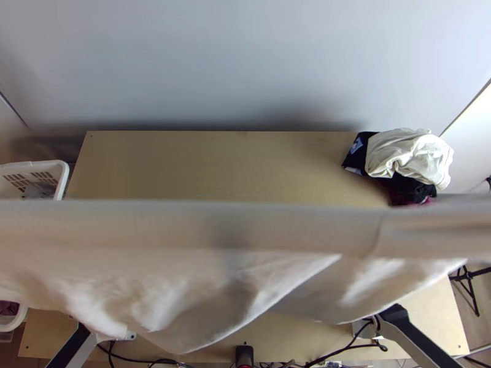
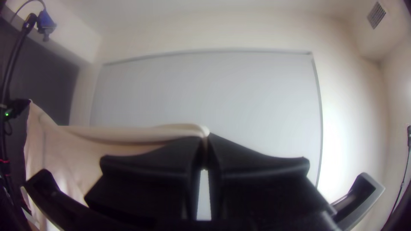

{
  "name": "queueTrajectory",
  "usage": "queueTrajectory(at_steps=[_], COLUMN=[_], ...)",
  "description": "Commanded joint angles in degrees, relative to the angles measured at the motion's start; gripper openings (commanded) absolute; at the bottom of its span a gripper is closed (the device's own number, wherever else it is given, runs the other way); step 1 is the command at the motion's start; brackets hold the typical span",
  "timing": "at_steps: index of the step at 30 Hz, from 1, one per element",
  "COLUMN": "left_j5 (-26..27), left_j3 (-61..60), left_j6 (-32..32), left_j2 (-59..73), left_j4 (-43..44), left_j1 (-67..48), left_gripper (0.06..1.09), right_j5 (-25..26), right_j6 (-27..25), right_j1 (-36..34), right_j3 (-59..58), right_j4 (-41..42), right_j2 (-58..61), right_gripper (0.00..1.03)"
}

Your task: Fold the t-shirt

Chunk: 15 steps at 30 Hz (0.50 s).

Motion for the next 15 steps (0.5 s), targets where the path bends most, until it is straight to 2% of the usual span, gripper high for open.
queueTrajectory(at_steps=[1, 5, 8, 13, 15], left_j5=[1.6, 1.6, 1.6, 1.6, 1.6], left_j3=[0.1, -0.2, -0.2, -0.7, -0.7], left_j6=[-0.1, -0.1, -0.1, -0.1, -0.1], left_j2=[0.0, 0.1, 0.5, 0.6, 0.6], left_j4=[0.7, 0.8, 0.9, 0.3, -0.1], left_j1=[0.8, 0.8, 0.8, 0.8, 0.8], left_gripper=[0.09, 0.09, 0.09, 0.09, 0.09], right_j5=[-2.1, -3.7, -3.9, -3.8, -3.4], right_j6=[0.5, 0.6, 3.5, 8.5, 8.9], right_j1=[-4.4, -6.9, -7.7, -7.5, -7.1], right_j3=[0.4, 0.4, 0.4, 0.1, -0.1], right_j4=[-0.2, 3.0, 5.4, 3.9, 2.8], right_j2=[-2.1, -2.0, -1.4, -1.8, -2.5], right_gripper=[0.03, 0.03, 0.03, 0.03, 0.03])
